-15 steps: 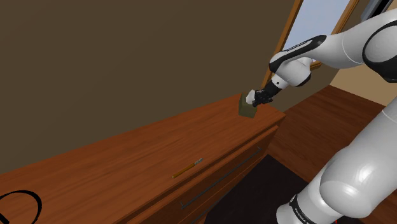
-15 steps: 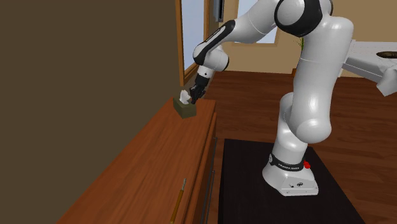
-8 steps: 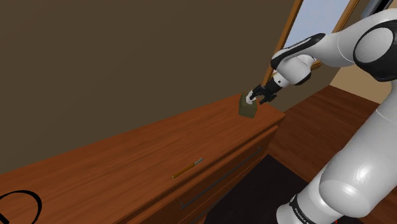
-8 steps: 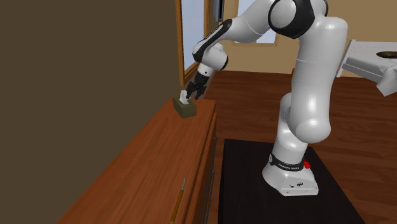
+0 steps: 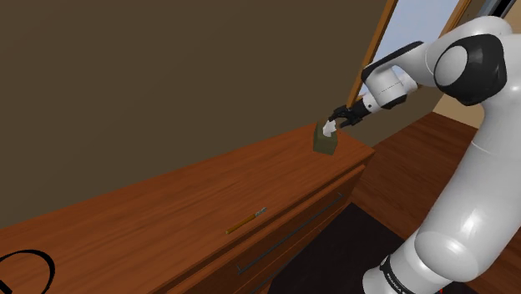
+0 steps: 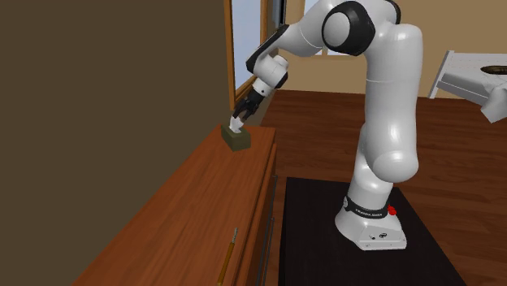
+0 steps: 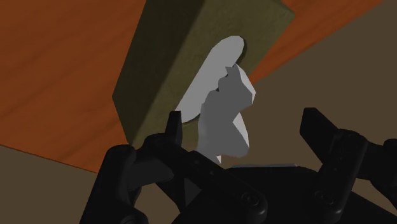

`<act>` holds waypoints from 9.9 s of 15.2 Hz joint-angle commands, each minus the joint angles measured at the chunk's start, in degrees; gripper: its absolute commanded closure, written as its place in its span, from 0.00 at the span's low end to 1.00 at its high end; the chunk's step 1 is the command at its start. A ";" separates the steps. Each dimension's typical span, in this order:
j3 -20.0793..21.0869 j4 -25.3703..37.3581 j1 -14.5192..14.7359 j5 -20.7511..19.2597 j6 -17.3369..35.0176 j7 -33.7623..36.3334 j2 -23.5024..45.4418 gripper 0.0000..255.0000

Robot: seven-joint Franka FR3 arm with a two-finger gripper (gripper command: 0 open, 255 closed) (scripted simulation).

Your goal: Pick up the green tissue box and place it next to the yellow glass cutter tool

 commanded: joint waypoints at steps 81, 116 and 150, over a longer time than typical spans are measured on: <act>17.57 -8.48 6.24 -35.42 2.99 48.78 -33.55 1.00; 70.74 -6.32 3.35 -52.12 15.31 109.79 -30.29 1.00; 91.39 -8.41 -9.75 -93.86 30.11 150.16 -10.54 1.00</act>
